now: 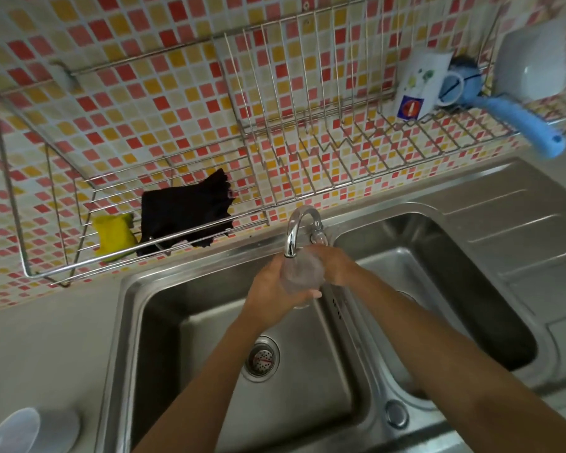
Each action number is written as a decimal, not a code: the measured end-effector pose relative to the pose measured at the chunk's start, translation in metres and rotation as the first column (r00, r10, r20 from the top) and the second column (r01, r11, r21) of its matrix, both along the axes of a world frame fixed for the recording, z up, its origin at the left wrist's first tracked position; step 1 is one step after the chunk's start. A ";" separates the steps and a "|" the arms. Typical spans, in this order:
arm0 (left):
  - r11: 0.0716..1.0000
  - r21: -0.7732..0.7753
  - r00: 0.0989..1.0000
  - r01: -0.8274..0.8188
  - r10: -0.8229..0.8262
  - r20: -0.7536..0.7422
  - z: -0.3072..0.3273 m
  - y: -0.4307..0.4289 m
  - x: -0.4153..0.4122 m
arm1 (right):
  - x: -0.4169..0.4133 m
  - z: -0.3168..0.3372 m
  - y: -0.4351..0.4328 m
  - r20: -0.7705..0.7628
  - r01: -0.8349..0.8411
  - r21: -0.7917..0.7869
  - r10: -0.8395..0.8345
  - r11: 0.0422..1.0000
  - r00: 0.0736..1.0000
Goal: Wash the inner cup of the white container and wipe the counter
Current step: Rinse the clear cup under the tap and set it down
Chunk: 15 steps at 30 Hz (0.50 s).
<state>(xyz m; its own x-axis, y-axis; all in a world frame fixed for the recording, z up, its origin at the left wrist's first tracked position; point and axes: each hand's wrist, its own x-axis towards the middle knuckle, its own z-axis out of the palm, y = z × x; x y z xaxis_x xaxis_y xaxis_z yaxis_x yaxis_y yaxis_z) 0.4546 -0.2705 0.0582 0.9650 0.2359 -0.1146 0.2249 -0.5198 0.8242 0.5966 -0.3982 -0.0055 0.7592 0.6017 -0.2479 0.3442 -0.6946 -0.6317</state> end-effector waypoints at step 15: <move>1.000 -0.003 0.996 -0.017 0.016 -0.085 -0.015 -0.008 -0.015 | 0.006 -0.001 -0.004 -0.036 -0.046 0.039 0.048 0.998 0.998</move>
<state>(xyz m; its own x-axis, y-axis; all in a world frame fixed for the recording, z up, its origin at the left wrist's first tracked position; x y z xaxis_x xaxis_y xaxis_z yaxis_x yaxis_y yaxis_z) 0.4396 -0.2783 0.0430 0.9477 0.2513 -0.1969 0.3029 -0.5125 0.8035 0.6022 -0.4023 -0.0068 0.7206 0.6463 -0.2511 0.3521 -0.6530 -0.6705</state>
